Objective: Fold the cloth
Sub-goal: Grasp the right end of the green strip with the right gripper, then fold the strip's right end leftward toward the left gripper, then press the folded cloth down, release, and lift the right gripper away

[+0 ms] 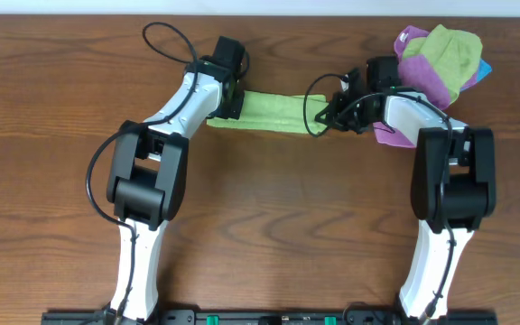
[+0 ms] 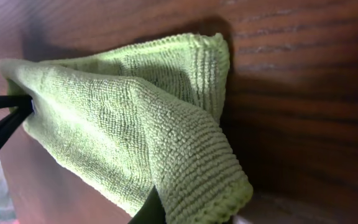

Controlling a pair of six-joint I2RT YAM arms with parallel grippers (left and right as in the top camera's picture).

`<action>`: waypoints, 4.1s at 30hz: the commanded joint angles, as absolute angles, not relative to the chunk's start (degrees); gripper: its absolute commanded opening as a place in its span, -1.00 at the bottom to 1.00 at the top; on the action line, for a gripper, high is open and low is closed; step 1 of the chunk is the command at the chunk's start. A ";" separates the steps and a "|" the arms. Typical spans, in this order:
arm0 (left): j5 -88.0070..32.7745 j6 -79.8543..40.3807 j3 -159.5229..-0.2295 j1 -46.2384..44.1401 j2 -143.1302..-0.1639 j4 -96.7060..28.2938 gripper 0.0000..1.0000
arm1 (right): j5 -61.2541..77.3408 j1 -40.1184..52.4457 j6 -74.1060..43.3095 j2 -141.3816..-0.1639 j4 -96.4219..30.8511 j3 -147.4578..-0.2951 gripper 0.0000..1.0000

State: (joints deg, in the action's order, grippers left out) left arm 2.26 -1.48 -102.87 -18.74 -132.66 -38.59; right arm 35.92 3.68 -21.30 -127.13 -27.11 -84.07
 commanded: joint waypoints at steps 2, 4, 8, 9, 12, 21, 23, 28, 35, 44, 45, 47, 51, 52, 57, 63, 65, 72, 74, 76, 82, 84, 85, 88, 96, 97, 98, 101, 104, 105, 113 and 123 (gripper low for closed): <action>3.11 -1.72 -103.24 -17.41 -135.35 -39.18 -0.89 | 30.55 4.40 -18.98 -128.55 -31.73 -87.74 -0.97; 3.09 -1.78 -103.24 -17.37 -135.35 -39.16 -0.89 | 29.56 4.71 -18.13 -127.72 -34.81 -90.94 -0.97; 3.11 -3.03 -103.24 -17.21 -135.35 -39.11 -0.89 | 29.39 5.85 -17.93 -127.44 -39.55 -97.03 -0.97; 3.09 -3.03 -103.24 -17.21 -135.35 -39.09 -0.89 | 29.39 6.37 -17.93 -127.42 -40.05 -98.08 -0.96; 3.11 -3.03 -103.22 -17.21 -135.35 -39.05 -0.88 | 29.39 8.32 -17.98 -127.39 -40.60 -100.66 -0.97; 2.96 -3.49 -103.24 -17.21 -135.35 -38.87 -0.89 | 29.32 14.41 -18.41 -127.39 -40.71 -103.44 -0.97; 2.94 -3.90 -103.24 -17.21 -135.35 -38.76 -0.89 | 29.10 15.35 -18.50 -127.39 -40.53 -103.44 -0.97; 2.94 -4.32 -103.24 -17.21 -135.35 -38.74 -0.89 | 28.25 17.32 -20.80 -127.39 -38.37 -103.44 -0.97; 2.74 -5.48 -103.28 -16.86 -135.20 -38.81 -0.89 | 25.47 18.41 -21.47 -127.39 -37.50 -103.44 -0.97; -1.98 -6.74 -103.70 -13.80 -130.65 -38.94 -0.89 | 25.50 18.41 -23.03 -127.39 -37.43 -103.44 -0.97; -1.98 -6.37 -103.70 -13.58 -129.88 -38.94 -0.89 | 25.50 18.41 -23.38 -127.39 -37.23 -103.44 -0.97; -2.00 -6.20 -103.70 -13.28 -128.75 -38.96 -0.89 | 25.58 18.44 -23.81 -127.39 -36.80 -103.46 -0.97; -3.51 -6.20 -103.70 -13.08 -127.98 -39.20 -0.89 | 25.56 18.52 -24.43 -127.39 -36.69 -103.46 -0.97; -4.43 -6.22 -103.70 -13.08 -127.76 -39.18 -0.89 | 25.54 18.52 -24.43 -127.39 -36.75 -103.46 -0.97; -4.47 -6.20 -103.72 -12.88 -125.54 -38.98 -0.89 | 25.58 18.52 -24.60 -127.39 -36.71 -103.53 -0.96; -4.49 -6.46 -103.72 -10.33 -121.71 -39.18 -0.89 | 25.91 18.57 -24.84 -127.39 -37.28 -105.49 -0.97; -4.49 -6.46 -103.72 -8.91 -120.92 -39.22 -0.89 | 25.91 18.63 -24.84 -127.39 -37.28 -106.26 -0.97; -4.89 -7.57 -103.72 -1.74 -120.05 -41.34 -0.89 | 23.90 20.10 -24.82 -127.39 -36.84 -107.24 -0.97; -6.76 -7.55 -103.70 0.32 -120.05 -41.78 -0.88 | 22.85 20.73 -24.82 -127.39 -36.38 -107.24 -0.97; -7.53 -7.53 -103.70 1.63 -120.05 -41.74 -0.89 | 22.28 21.37 -24.82 -127.42 -35.51 -107.24 -0.97; -7.49 -7.20 -103.70 3.03 -120.05 -41.71 -0.88 | 21.10 23.35 -24.86 -128.18 -33.34 -107.24 -0.97; -7.49 -7.03 -103.70 3.03 -120.05 -41.69 -0.88 | 21.21 23.77 -25.93 -128.92 -32.62 -107.24 -0.97; -7.49 -6.98 -103.70 3.03 -120.05 -41.67 -0.88 | 21.30 24.01 -26.48 -129.51 -32.08 -107.24 -0.97; -7.49 -6.37 -103.70 3.22 -120.05 -41.58 -0.88 | 22.48 24.53 -27.46 -131.20 -30.83 -107.24 -0.97; -7.51 -6.37 -103.70 3.95 -120.05 -41.39 -0.88 | 23.77 26.55 -28.34 -132.60 -26.41 -107.24 -0.98; -7.51 -6.37 -103.70 3.95 -120.05 -41.34 -0.88 | 23.90 26.83 -28.32 -132.73 -25.93 -107.24 -0.97; -7.51 -6.37 -103.70 3.95 -120.07 -41.34 -0.88 | 23.97 27.11 -28.36 -132.81 -25.50 -107.24 -0.97; -7.51 -6.37 -103.70 3.95 -120.09 -41.32 -0.89 | 24.27 27.68 -28.69 -133.43 -24.86 -107.24 -0.97; -7.51 -6.37 -103.70 3.95 -120.09 -41.32 -0.89 | 24.69 28.14 -28.75 -134.28 -24.47 -107.24 -0.97; -7.51 -6.37 -103.70 3.95 -120.09 -41.32 -0.88 | 24.69 28.23 -28.75 -134.56 -24.38 -107.24 -0.97; -7.51 -6.39 -103.70 3.95 -120.09 -41.30 -0.88 | 25.06 29.23 -28.88 -135.15 -24.16 -107.24 -0.97; -7.51 -6.37 -103.70 3.95 -120.09 -41.28 -0.89 | 25.78 29.71 -29.36 -137.29 -23.92 -107.20 -0.97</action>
